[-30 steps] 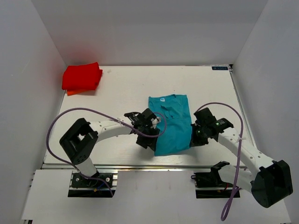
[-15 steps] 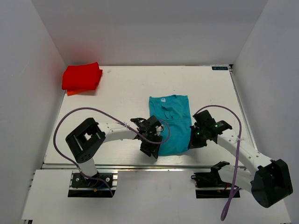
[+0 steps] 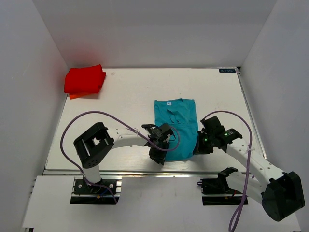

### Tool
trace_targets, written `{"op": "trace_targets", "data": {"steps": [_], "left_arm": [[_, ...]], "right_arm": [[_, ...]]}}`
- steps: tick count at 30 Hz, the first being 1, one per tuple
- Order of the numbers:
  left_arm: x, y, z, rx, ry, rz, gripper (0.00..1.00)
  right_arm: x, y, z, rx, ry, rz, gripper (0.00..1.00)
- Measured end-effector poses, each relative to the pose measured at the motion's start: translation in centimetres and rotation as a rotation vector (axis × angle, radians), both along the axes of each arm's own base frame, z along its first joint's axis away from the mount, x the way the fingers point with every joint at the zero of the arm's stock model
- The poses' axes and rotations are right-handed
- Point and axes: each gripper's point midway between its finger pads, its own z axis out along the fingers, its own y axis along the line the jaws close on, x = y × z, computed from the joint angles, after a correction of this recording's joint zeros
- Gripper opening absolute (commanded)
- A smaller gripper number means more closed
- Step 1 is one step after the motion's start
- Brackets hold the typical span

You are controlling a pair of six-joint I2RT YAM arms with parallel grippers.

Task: Fold and stack the t-shirts
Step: Grab one side of the 2/3 rectangular tshirt with both arms

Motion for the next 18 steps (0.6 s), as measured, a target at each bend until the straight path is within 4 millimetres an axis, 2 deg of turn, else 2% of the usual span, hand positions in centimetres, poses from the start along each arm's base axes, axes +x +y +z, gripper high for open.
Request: {"op": "trace_targets", "data": {"steps": [2,11,15,18], "left_arm": [[0.3,0.0,0.0,0.026,-0.018,0.014,0.43],[1.8,1.3,0.0,0.127,-0.086,0.098,0.46],[2.8,2.5,0.1,0.190,-0.143,0.123,0.62],[3.4,3.2,0.0,0.228,-0.176,0.128,0.64]], "right_arm": [[0.0,0.1,0.1,0.007,0.000,-0.002,0.00],[0.0,0.3,0.5,0.028,-0.014,-0.002,0.00],[0.0,0.3,0.5,0.028,-0.013,-0.001,0.00],[-0.1,0.3,0.5,0.030,-0.013,-0.001,0.00]]}}
